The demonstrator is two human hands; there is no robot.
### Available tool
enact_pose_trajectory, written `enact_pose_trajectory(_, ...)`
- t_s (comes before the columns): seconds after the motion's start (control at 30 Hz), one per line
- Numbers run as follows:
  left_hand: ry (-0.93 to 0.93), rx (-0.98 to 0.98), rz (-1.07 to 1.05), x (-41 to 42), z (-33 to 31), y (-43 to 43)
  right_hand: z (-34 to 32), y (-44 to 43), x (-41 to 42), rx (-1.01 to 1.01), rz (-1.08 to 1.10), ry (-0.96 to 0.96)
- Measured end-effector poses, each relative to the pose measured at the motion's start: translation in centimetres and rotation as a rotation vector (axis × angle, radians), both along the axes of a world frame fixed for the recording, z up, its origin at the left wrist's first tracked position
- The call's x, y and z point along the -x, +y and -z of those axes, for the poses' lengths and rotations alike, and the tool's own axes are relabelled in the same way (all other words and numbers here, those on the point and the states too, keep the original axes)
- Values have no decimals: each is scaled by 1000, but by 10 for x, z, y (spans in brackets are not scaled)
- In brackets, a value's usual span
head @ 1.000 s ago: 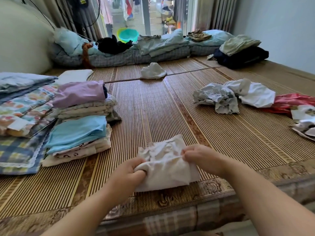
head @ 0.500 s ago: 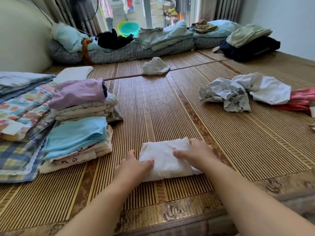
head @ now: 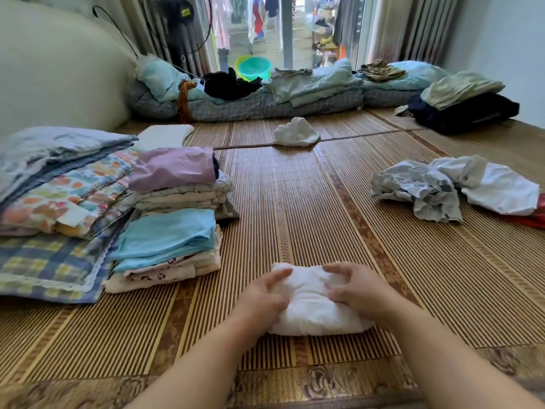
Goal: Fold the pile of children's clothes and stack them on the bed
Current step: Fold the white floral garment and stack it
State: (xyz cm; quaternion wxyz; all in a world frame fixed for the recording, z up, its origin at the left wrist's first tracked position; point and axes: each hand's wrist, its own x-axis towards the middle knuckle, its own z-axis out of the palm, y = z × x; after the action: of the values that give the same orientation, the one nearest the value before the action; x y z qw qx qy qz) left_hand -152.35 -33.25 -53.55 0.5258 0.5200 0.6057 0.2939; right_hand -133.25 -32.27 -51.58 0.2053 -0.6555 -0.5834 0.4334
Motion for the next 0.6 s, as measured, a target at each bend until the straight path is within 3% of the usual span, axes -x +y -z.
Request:
enact_pose_trajectory(0.2,-226,-161,10,33,-30,-4,-39,-6,26,-129,54,331)
enact_pose_trajectory(0.3,-172,-324,-61,73,-62,4,-64,-1,61,-204,3,494)
enact_pose_trajectory(0.4,-35,-462,-160,124,-94,20,-84,22,108,-309,-122,348)
enact_pose_trajectory(0.47,-34,-468,-224,162,-107,35,-98,45,143,-362,-209,187)
enact_pose_trajectory(0.6,123,-419,-281,220,-108,63,-98,96,206,-318,-267,68)
